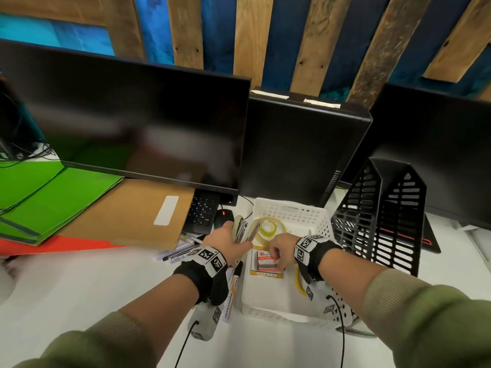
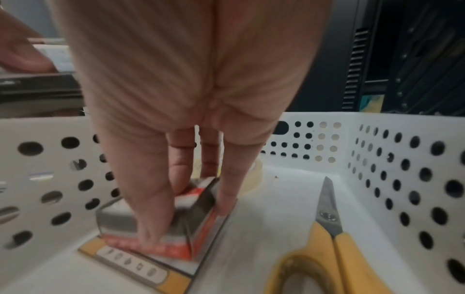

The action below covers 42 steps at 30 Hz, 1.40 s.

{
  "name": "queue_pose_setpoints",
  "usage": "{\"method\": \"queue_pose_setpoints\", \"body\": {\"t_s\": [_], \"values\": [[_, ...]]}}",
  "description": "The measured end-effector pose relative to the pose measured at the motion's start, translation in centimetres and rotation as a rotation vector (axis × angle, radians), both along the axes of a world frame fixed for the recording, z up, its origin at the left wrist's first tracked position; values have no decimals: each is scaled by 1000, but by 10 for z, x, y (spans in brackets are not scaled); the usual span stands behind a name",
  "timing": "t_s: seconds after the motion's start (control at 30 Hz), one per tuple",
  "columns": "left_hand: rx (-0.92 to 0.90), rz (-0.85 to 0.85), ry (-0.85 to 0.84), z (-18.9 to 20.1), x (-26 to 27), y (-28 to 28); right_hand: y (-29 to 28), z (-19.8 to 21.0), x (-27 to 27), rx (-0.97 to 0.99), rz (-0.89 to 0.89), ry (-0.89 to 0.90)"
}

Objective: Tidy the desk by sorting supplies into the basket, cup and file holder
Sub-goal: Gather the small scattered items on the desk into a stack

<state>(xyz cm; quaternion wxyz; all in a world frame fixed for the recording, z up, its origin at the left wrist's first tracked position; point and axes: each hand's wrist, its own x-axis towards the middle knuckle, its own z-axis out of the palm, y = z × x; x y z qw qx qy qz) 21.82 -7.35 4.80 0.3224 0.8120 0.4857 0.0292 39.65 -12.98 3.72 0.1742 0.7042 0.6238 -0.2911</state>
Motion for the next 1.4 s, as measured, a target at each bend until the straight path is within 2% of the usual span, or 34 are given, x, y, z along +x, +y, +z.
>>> {"method": "queue_pose_setpoints", "body": {"t_s": [0.23, 0.33, 0.4, 0.43, 0.47, 0.53, 0.57, 0.63, 0.9, 1.03, 1.1, 1.13, 1.2, 1.27, 1.33, 1.4], "values": [[8, 6, 1, 3, -1, 1, 4, 0, -7, -56, -18, 41], [24, -6, -13, 6, 1, 1, 1, 12, -3, 14, -90, 89], [20, -12, -57, 10, 2, -1, -2, 24, -1, 149, -201, 157], [4, -14, -83, 13, 4, -2, -5, 30, -1, 215, -293, 243], [-9, -18, -121, 15, 6, -3, -9, 35, -2, 245, -418, 408], [-33, -27, -190, 18, 11, -3, -18, 44, -6, 197, -661, 872], [-49, -35, -209, 19, 14, -3, -22, 47, -8, 166, -725, 1019], [-72, -69, -242, 21, 19, -7, -31, 50, -11, 139, -754, 1134], [-258, -244, -243, 22, 31, -26, -61, 44, -19, 189, -951, 1333], [-311, -256, -243, 22, 30, -30, -68, 46, -17, 232, -1111, 1215], [-206, -273, -147, 17, 24, -25, -70, 50, -16, 211, -1077, 990], [-123, -288, -89, 14, 20, -22, -71, 52, -15, 183, -988, 793], [-8, -338, 33, 6, 11, -17, -72, 55, -13, 72, -692, 377], [-22, -389, 119, 2, 3, -16, -71, 54, -16, -37, -413, 107], [-64, -428, 130, 2, -3, -16, -69, 53, -23, -130, -279, 12], [-73, -456, 122, 2, -6, -15, -67, 53, -29, -199, -219, -14]]}}
